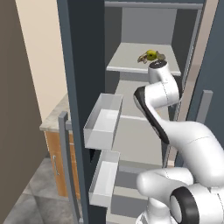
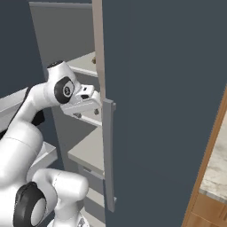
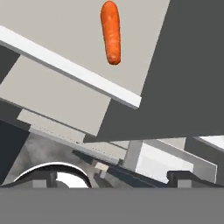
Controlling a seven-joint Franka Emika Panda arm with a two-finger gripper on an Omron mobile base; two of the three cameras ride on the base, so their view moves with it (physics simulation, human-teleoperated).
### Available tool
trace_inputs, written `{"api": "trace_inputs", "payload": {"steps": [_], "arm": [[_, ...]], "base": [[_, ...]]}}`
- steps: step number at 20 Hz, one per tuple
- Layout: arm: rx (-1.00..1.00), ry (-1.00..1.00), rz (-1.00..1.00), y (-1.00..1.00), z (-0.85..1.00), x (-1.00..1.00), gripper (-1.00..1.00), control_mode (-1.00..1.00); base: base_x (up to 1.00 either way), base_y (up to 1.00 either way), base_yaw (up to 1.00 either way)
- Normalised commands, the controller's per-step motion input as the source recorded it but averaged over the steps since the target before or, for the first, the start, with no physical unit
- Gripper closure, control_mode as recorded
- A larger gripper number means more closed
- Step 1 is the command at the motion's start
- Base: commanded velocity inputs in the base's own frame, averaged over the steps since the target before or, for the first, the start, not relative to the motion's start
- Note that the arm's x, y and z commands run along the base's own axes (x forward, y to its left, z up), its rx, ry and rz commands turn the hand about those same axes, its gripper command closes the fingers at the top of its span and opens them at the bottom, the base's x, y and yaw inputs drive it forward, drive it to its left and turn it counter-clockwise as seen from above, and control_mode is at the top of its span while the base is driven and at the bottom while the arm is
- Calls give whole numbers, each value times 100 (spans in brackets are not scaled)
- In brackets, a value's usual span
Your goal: Take the carrot and mushroom from the second highest rack and move them to the highest rack where the pear and garlic are located, to maximize freezer space. Close the freezer door after rearranging.
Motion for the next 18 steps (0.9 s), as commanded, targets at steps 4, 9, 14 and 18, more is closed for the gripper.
{"api": "trace_inputs", "payload": {"steps": [4,9,14,18], "arm": [[0,0,16,-13,-26,31,-100,-100],[0,0,20,-2,-29,32,-100,-100],[0,0,19,-5,-20,30,-100,-100],[0,0,2,-6,-8,27,-100,-100]], "base": [[0,0,0],[0,0,0],[0,0,0],[0,0,0]]}}
